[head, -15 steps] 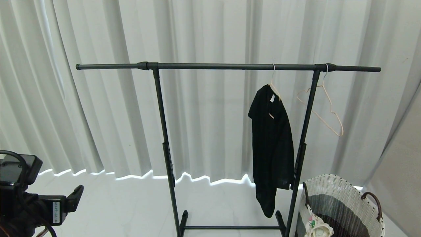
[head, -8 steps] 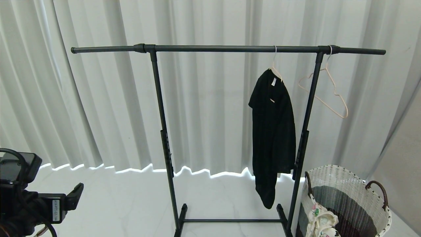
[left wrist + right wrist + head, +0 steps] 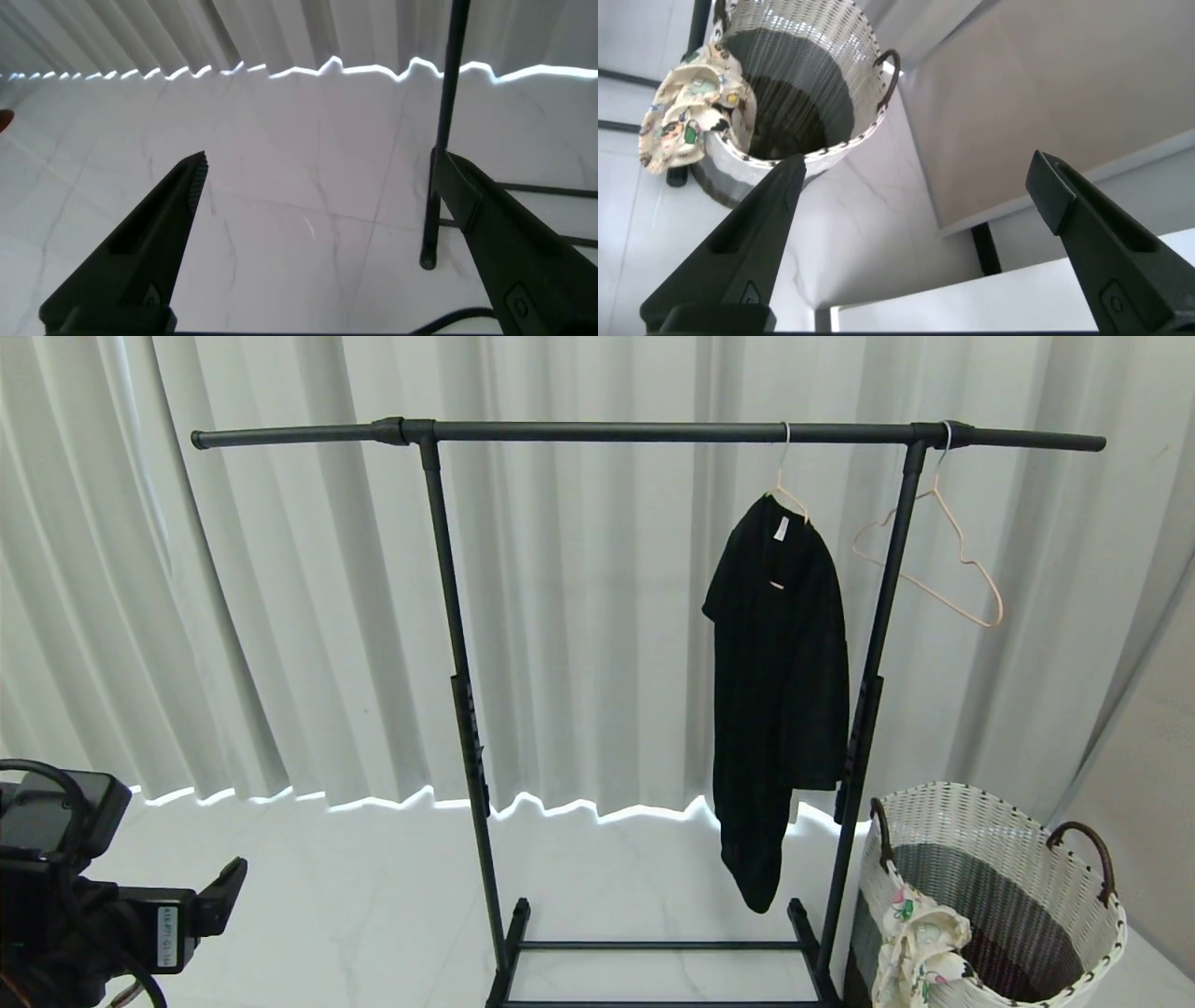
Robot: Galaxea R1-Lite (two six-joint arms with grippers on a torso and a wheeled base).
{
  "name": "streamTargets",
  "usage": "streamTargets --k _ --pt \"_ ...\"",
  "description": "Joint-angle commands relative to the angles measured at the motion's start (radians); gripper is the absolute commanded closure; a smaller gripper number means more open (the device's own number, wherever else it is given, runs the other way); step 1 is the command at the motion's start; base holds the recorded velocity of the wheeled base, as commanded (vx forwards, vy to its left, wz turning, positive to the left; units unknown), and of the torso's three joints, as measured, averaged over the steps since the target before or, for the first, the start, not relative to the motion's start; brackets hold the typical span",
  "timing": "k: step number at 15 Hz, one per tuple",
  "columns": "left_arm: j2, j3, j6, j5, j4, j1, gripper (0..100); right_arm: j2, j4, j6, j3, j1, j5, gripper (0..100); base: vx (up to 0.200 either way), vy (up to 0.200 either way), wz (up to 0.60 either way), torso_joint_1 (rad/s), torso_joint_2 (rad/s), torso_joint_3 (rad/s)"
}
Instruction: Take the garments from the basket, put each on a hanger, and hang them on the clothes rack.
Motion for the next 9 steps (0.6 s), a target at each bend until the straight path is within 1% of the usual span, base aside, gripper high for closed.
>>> streamTargets --k 1,4,5,9 --pt "0.004 0.002 0.0 0.0 0.0 -0.024 0 0.01 0.002 0.0 0.002 0.0 0.0 0 0.0 0.0 0.0 0.0 0.0 0.0" --pt "-0.003 0.002 0.002 0.0 0.0 -0.063 0 -0.001 -0.017 0.0 0.046 0.0 0.003 0 0.0 0.0 0.0 0.0 0.0 0.0" --pt "-0.01 0.004 0.011 0.0 0.0 -0.089 0 -0.01 -0.038 -0.002 0.066 0.002 0.005 0 0.0 0.0 0.0 0.0 0.0 0.0" --pt "-0.033 0.022 0.022 0.0 0.0 -0.161 0 -0.021 -0.046 -0.002 0.077 0.002 0.005 0 0.0 -0.2 0.0 -0.002 0.0 0.005"
